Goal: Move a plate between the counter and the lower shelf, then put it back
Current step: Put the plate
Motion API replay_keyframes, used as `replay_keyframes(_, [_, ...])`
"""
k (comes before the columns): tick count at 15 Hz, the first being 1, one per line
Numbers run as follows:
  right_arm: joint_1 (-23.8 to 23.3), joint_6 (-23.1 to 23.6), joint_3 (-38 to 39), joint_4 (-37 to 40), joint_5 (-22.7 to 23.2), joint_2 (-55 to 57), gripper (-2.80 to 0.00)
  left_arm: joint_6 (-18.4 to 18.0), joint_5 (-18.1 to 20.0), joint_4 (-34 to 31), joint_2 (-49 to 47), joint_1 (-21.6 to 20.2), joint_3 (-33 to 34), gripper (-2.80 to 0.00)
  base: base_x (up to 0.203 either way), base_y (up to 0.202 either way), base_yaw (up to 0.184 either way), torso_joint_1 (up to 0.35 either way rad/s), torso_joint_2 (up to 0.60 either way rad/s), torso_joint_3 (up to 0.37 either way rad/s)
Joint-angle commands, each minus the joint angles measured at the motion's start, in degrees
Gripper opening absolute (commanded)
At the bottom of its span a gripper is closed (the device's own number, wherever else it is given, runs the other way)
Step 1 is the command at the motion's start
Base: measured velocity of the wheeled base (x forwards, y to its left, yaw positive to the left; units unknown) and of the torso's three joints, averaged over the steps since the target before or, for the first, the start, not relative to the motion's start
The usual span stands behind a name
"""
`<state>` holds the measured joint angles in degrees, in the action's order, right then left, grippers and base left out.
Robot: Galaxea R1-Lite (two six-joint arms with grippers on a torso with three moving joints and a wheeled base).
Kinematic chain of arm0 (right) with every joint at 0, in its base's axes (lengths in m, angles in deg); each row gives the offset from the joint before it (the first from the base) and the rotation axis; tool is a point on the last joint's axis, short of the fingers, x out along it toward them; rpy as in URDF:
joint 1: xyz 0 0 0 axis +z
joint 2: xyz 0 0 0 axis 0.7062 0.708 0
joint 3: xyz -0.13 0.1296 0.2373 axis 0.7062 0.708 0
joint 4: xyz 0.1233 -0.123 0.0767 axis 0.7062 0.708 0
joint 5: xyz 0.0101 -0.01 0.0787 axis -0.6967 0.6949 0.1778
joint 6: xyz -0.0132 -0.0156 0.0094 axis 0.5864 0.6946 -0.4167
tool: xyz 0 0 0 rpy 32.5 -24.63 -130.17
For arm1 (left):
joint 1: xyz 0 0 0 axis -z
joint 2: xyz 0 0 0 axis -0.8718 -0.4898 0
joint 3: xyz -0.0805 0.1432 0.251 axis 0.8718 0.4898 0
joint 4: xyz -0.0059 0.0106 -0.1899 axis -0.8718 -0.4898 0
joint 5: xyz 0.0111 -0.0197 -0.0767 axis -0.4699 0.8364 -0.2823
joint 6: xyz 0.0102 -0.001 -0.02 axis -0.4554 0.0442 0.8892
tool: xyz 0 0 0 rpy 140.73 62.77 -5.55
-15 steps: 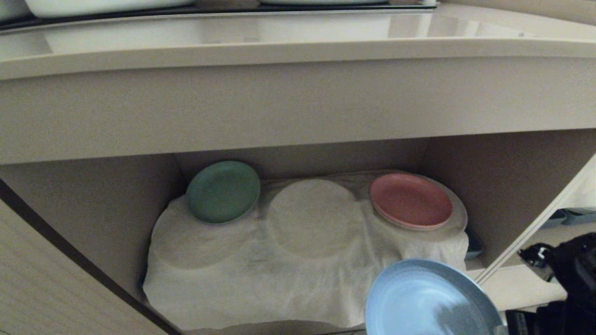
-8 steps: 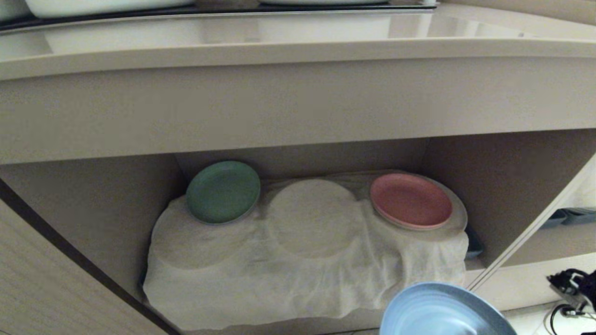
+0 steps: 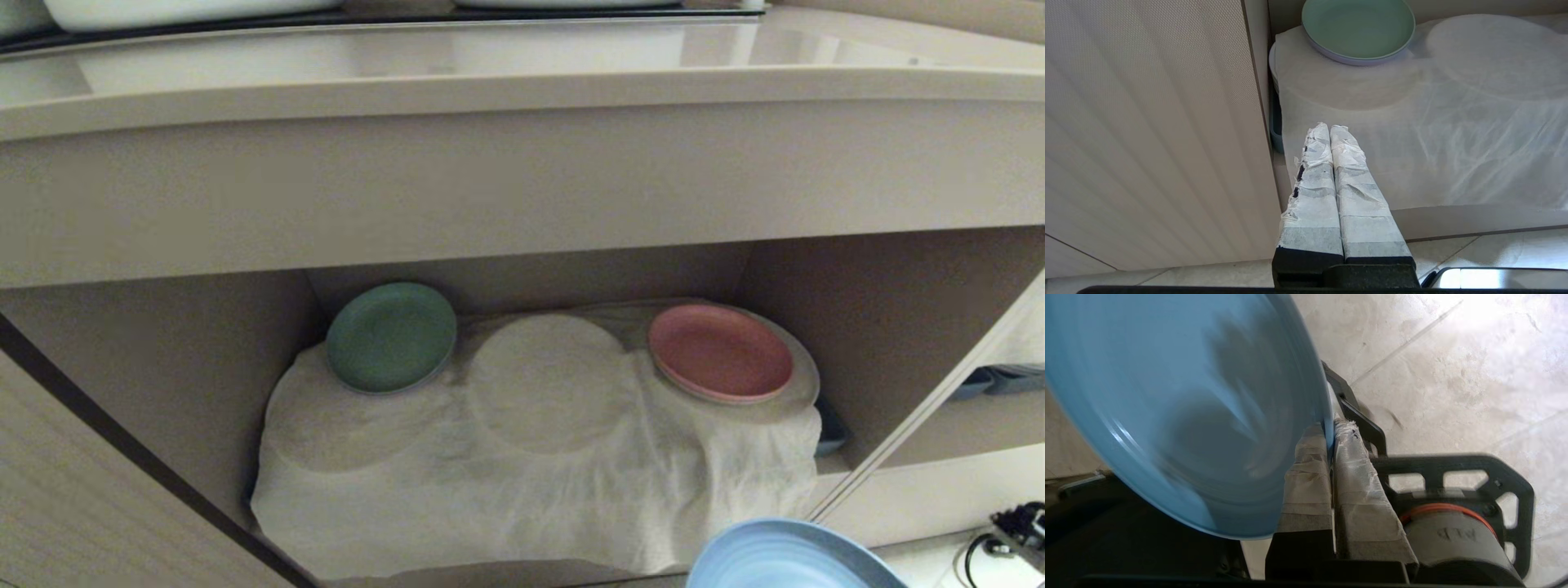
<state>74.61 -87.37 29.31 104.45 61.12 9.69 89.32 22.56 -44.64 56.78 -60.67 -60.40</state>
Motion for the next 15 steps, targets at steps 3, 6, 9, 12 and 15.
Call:
replay_keyframes(3, [0.1,-0.3,0.8,2.3,0.4,-3.7,-2.8,0.0,0.0,0.0,0.0,0.0,0.0,-2.8,0.0,0.0,0.0,0.0,0.0,0.0])
replay_keyframes(6, [0.2,-0.2,1.0,2.5,0.3,-4.5,-2.8,-0.1,0.0,0.0,0.0,0.0,0.0,-2.8,0.0,0.0,0.0,0.0,0.0,0.0])
replay_keyframes(9, [0.2,-0.2,0.7,2.6,0.3,-4.5,-2.8,0.0,0.0,0.0,0.0,0.0,0.0,-2.8,0.0,0.0,0.0,0.0,0.0,0.0])
replay_keyframes(12, [0.2,-0.2,0.7,2.5,0.3,-4.5,-2.8,0.0,0.0,0.0,0.0,0.0,0.0,-2.8,0.0,0.0,0.0,0.0,0.0,0.0])
replay_keyframes(15, [0.3,-0.2,0.1,2.5,0.3,-4.3,-2.8,0.0,0.0,0.0,0.0,0.0,0.0,-2.8,0.0,0.0,0.0,0.0,0.0,0.0])
